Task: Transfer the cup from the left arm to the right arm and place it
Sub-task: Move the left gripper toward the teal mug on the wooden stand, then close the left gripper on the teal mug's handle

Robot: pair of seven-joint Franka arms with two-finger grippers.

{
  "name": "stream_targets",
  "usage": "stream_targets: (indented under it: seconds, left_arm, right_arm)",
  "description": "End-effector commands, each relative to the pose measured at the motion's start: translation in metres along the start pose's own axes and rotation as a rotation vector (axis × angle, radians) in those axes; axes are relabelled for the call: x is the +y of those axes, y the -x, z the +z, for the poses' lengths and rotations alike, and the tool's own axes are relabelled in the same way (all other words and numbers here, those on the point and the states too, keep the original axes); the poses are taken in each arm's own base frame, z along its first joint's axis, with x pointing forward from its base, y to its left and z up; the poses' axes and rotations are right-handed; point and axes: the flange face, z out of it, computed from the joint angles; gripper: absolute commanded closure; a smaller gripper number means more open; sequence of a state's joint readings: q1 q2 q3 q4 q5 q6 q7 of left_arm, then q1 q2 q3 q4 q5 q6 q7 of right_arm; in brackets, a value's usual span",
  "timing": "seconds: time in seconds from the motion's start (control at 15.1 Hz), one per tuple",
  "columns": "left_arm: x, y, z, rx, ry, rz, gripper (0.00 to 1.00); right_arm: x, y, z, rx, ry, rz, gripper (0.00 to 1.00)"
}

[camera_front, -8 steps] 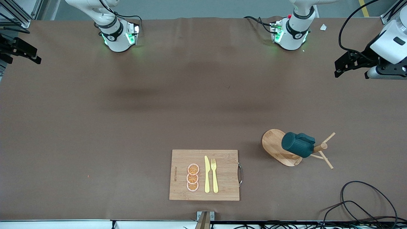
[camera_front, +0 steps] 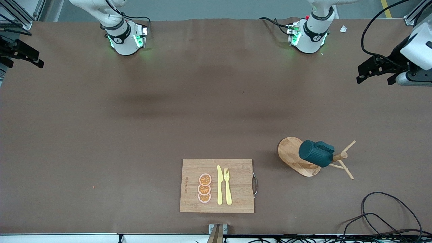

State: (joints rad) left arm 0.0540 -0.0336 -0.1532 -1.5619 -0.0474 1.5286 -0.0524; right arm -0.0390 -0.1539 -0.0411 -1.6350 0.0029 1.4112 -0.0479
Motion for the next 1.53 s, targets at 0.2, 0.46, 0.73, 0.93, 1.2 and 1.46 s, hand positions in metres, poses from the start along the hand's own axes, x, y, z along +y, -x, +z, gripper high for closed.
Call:
stream_targets:
  seconds: [0.2, 0.46, 0.73, 0.93, 1.2, 1.46]
  left_arm:
    - [-0.007, -0.047, 0.03, -0.024, 0.046, -0.102, 0.0]
    - [-0.007, -0.073, 0.044, 0.039, 0.121, -0.305, 0.0]
    - [-0.008, -0.099, 0.072, 0.054, 0.186, -0.585, 0.0]
    - [-0.005, -0.11, 0.105, 0.054, 0.269, -0.826, 0.02]
    - [-0.003, -0.113, 0.136, 0.037, 0.312, -1.123, 0.09]
    - [0.0, -0.111, 0.166, -0.03, 0.403, -1.33, 0.14]
  right_arm:
    - [0.004, 0.004, -0.003, 0.01, 0.001, -0.005, 0.0]
    - [0.004, 0.004, -0.003, 0.01, 0.002, -0.003, 0.0]
    - [0.003, 0.004, -0.003, 0.01, 0.002, -0.004, 0.0]
    - [0.003, 0.004, -0.003, 0.01, 0.004, -0.006, 0.0]
    - [0.003, 0.004, -0.003, 0.011, 0.006, -0.005, 0.0]
    - [0.004, 0.004, -0.003, 0.011, 0.006, -0.004, 0.0]
